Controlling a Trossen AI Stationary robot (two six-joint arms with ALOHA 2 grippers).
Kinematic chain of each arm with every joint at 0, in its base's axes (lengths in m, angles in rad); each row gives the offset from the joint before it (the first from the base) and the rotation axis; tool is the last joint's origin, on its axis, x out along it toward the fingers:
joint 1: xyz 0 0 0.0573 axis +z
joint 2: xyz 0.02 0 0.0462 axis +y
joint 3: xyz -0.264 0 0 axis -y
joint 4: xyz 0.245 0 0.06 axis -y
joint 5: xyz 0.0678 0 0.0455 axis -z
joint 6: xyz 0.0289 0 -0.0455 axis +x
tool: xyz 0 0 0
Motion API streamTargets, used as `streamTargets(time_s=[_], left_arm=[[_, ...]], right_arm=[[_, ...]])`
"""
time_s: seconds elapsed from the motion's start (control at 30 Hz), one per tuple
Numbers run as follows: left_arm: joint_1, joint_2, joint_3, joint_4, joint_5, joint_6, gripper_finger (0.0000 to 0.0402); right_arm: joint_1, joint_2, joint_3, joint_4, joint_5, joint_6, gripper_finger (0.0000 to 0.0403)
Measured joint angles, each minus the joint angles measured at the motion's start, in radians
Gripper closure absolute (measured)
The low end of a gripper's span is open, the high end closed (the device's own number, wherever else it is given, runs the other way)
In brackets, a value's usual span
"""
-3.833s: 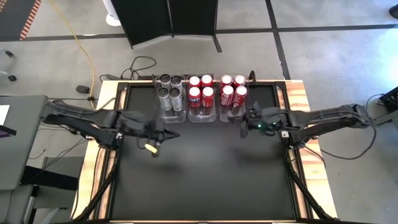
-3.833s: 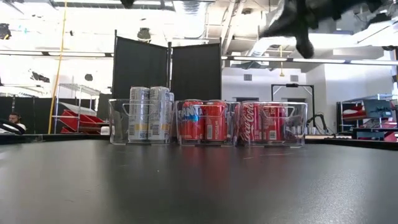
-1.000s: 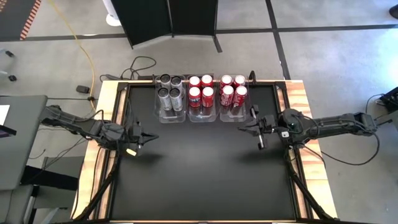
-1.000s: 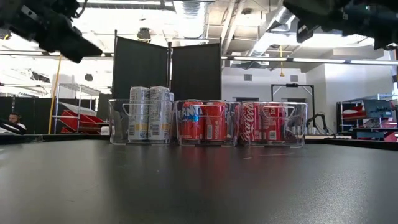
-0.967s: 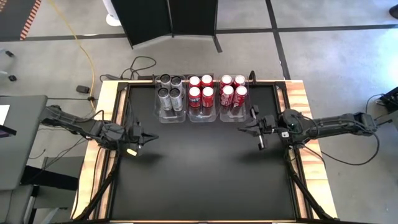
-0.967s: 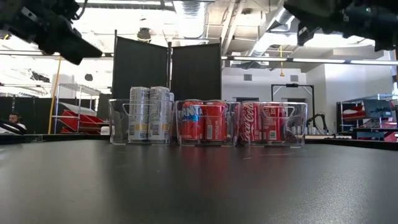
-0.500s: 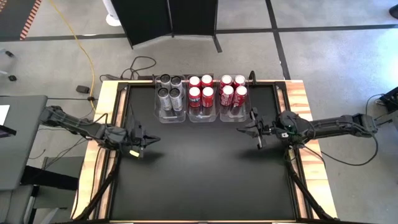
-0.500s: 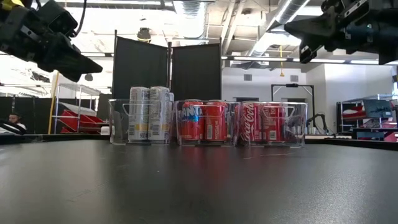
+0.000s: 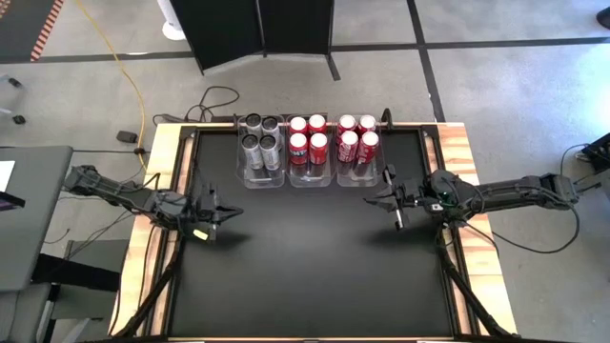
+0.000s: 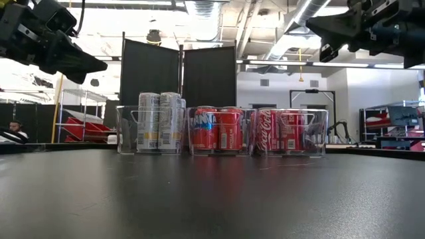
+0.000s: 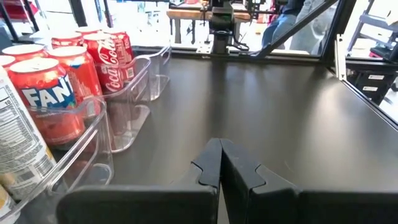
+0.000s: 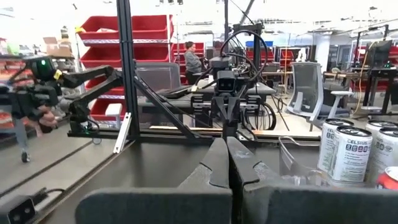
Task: Sort soda cans
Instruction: Return to Home Position
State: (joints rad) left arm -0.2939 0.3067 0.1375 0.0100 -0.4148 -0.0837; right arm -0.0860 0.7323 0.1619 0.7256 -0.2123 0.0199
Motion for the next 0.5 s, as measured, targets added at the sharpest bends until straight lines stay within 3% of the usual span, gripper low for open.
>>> streamTargets(time_s=[0.5], left_arm=[[-0.001,-0.21,0.002,-0.188,0.002,-0.008,0.0401]], right_arm=[[-0.032,0.026,-0.023,-0.003,-0.053,-0.019,0.0403]])
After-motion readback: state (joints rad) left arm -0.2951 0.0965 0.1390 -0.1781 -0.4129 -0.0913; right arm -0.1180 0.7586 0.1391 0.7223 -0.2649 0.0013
